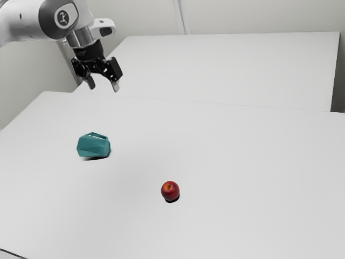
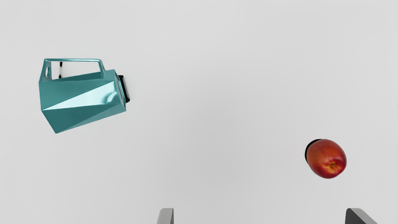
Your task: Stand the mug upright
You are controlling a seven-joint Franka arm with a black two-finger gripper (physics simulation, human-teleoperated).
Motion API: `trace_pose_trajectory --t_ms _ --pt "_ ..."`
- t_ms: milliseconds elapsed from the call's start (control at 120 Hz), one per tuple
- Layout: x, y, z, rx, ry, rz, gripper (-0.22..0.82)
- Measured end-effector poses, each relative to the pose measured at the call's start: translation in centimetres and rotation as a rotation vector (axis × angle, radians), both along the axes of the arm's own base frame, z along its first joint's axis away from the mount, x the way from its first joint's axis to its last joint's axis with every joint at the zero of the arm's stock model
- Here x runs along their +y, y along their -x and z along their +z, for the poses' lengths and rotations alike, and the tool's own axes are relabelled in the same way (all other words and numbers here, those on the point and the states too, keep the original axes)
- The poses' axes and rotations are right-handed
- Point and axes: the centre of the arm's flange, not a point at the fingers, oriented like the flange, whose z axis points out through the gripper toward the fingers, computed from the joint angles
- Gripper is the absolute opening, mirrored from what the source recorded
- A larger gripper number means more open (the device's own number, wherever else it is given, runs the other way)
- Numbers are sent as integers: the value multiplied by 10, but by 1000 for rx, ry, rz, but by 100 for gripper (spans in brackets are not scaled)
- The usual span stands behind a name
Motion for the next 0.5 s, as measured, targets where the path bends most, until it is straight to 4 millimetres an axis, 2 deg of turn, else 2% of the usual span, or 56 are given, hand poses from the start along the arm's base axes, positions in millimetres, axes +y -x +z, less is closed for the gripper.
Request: trace_pose_trajectory --t_ms 408,500 --pt "-21 -2 0 -17 -1 -27 60" --pt "-23 1 -12 16 14 -24 60"
